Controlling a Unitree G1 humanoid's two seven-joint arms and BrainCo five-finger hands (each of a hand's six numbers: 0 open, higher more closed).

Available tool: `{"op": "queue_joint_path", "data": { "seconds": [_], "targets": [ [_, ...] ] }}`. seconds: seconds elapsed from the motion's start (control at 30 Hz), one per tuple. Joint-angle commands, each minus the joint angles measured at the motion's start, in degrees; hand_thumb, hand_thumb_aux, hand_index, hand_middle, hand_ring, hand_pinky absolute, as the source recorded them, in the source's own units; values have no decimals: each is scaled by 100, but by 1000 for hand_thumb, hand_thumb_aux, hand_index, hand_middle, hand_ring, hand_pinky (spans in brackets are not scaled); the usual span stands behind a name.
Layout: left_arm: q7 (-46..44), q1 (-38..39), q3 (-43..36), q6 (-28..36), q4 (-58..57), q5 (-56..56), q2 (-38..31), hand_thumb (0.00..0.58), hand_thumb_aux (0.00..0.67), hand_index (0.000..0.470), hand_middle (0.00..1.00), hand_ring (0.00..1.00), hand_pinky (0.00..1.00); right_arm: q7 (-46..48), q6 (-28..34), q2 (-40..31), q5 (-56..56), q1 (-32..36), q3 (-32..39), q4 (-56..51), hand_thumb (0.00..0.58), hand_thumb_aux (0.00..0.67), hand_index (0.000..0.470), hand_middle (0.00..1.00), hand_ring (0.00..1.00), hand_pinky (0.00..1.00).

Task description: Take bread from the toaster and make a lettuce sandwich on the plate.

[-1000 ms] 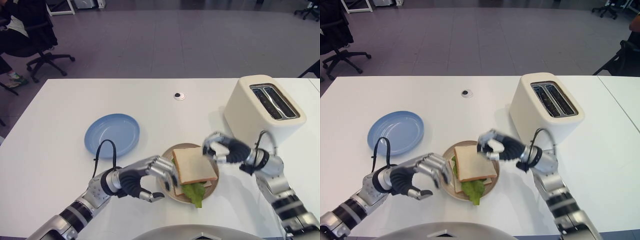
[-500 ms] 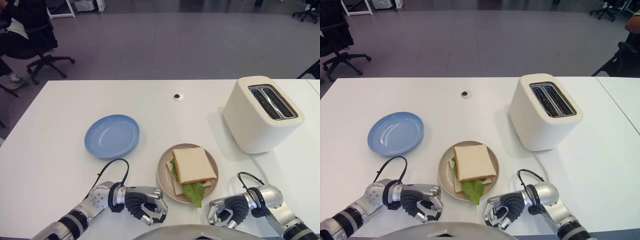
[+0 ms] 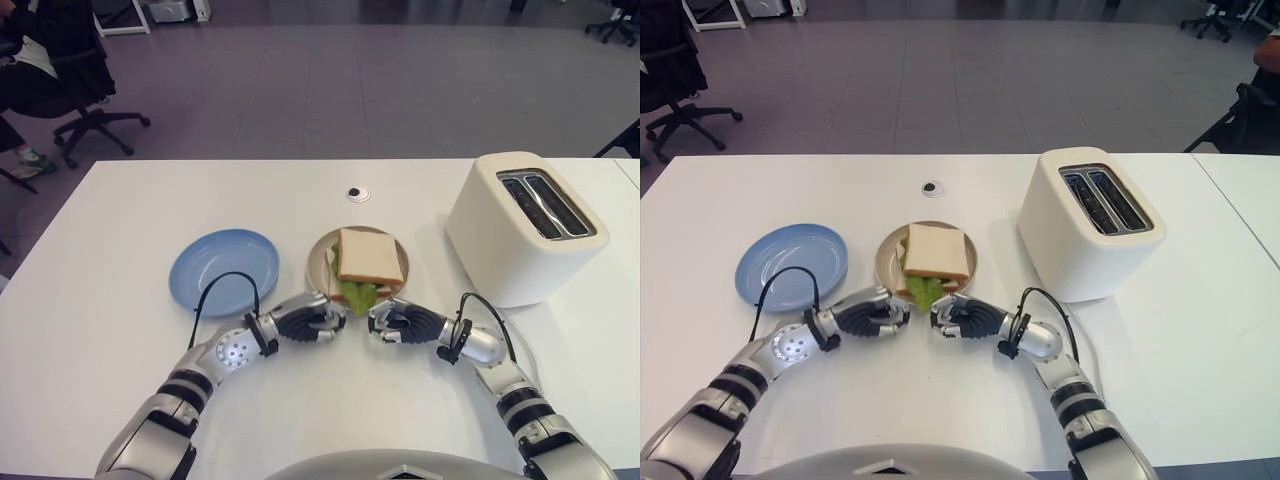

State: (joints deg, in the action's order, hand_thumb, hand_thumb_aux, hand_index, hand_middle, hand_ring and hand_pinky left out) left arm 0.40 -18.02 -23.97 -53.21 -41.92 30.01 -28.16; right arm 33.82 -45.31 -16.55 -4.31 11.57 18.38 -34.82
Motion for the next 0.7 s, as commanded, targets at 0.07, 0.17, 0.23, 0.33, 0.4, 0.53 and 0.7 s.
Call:
{"op": "queue_joint_path", "data": {
  "seconds": [0.07,0.17,0.23,0.33,0.4,0.53,0.7],
  "targets": [
    [1662,-117,166,113,-325,793,70,190,121,85,812,812,812,-511,-410,257,274,225,-472,-117,580,670,470,973,973,973],
    [1938,-60,501,-510,-110,275,126,0,0,0,376,376,376,-677,-555,324,796,291,-890,195,580,670,470,784,784,784],
    [1764,36,662,-976,84,-356,149,0,0,0,188,188,188,-763,-601,342,1054,307,-1101,453,580,662,464,561,561,561],
    [1231,302,606,-1461,841,-1833,109,0,0,0,24,24,24,-930,-606,370,1268,253,-1346,955,0,0,0,161,161,161],
    [1042,413,749,-1395,1336,-2406,190,0,0,0,0,0,0,-1266,-589,459,1310,273,-1626,1299,0,0,0,0,0,0],
    [1105,398,1295,-1015,1665,-2584,720,0,0,0,0,0,0,-1887,-626,699,1221,335,-2068,1650,0,0,0,0,0,0],
    [952,416,1562,-928,1787,-2307,1166,0,0,0,0,0,0,-2065,-883,851,556,274,-1917,1573,0,0,0,0,0,0]
  ]
}}
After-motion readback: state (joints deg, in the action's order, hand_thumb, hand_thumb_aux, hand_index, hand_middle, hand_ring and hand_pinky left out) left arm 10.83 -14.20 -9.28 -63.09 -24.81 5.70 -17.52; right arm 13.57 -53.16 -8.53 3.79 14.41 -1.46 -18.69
